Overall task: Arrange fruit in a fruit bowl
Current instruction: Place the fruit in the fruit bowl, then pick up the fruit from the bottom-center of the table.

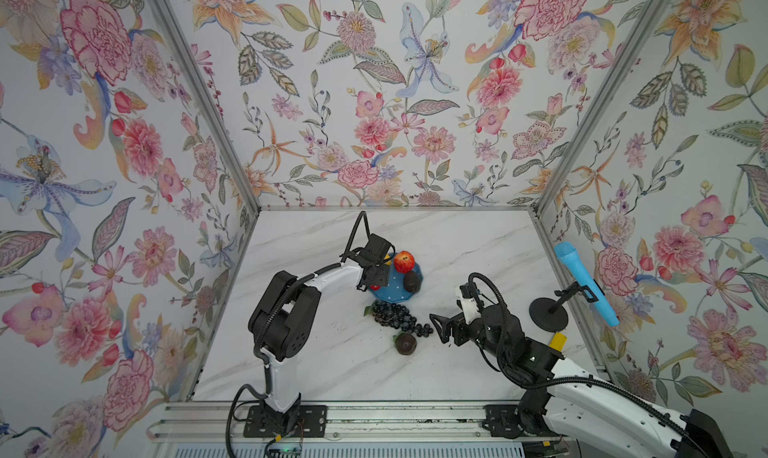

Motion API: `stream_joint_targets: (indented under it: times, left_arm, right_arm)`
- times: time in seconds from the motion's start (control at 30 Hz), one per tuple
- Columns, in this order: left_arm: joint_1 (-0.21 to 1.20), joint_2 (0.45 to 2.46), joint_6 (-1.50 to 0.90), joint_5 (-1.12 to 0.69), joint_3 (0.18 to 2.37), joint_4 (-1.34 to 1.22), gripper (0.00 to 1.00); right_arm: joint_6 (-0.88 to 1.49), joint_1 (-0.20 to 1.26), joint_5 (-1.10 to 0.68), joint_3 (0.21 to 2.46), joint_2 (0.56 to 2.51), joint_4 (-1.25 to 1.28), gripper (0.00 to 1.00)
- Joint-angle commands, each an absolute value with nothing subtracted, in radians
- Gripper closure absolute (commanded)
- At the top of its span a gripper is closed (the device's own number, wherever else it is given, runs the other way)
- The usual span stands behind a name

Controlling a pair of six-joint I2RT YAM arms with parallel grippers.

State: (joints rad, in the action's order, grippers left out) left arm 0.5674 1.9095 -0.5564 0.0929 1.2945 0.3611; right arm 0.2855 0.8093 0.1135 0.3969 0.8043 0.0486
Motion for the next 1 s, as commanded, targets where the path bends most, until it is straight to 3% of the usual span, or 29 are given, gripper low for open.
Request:
stream_joint_targets:
  times: [0.0, 0.57, 0.97]
  left_arm:
    - [0.553, 1.891, -0.544, 0.115, 1.299, 0.373, 0.28]
    - [0.552, 1.759, -0.547, 0.123, 1.255, 0.375, 0.27]
    - [0.55, 1.357, -0.569, 0.187, 0.857, 0.019, 0.22]
  right_arm:
    - [0.294, 0.806, 0.115, 0.406, 0.805, 0.048, 0.0]
    - [0.289, 0.807, 0.098, 0.441, 0.811, -0.009, 0.0]
    - [0.368, 0.917, 0.033, 0.476, 0.808, -0.164, 0.02]
